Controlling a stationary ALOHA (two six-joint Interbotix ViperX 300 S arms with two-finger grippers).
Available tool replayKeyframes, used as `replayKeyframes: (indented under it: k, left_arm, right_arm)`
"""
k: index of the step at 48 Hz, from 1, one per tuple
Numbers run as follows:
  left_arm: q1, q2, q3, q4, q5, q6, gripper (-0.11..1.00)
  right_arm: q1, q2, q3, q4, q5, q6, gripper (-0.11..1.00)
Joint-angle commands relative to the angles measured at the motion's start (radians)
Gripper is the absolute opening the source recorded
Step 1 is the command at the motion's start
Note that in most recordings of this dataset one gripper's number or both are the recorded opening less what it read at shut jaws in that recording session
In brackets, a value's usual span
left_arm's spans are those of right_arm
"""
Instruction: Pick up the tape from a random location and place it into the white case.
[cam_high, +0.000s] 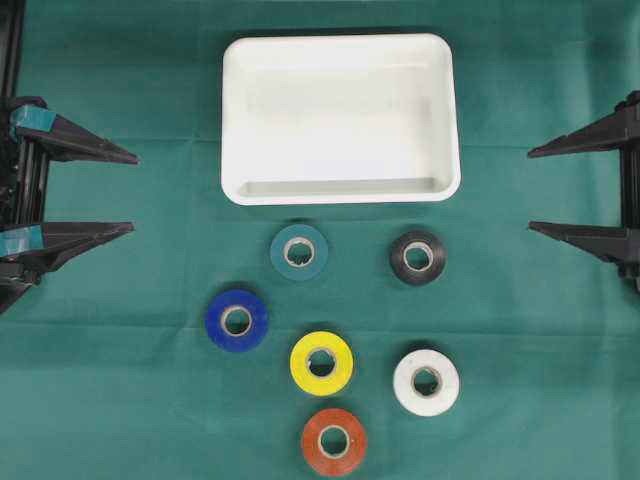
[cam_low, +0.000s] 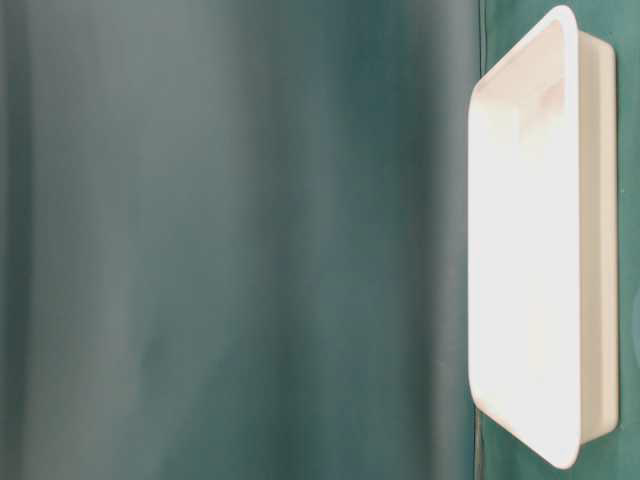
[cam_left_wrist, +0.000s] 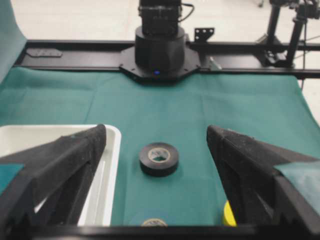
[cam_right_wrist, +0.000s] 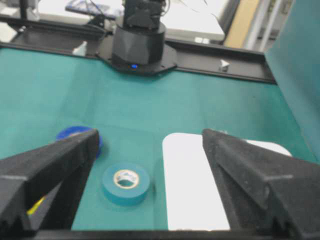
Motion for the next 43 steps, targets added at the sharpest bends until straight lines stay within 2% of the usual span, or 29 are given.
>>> replayKeyframes:
  k: [1,22,43]
  left_arm:
    - [-0.002,0.006,-0.026,-0.002,0.0,-0.002,0.98]
    - [-0.144,0.008,-0.026,-0.002,0.006,-0.002,0.98]
    - [-0.147,0.009,-0.026,0.0,0.009,-0.003,0.98]
  right_arm:
    - [-0.003,0.008,-0.031,0.002,-0.003,0.002,0.92]
    - [-0.003,0.02,-0.038,0.002,0.015,0.002,0.92]
    - [-0.003,0.025,-0.038,0.0,0.015,0.002,0.92]
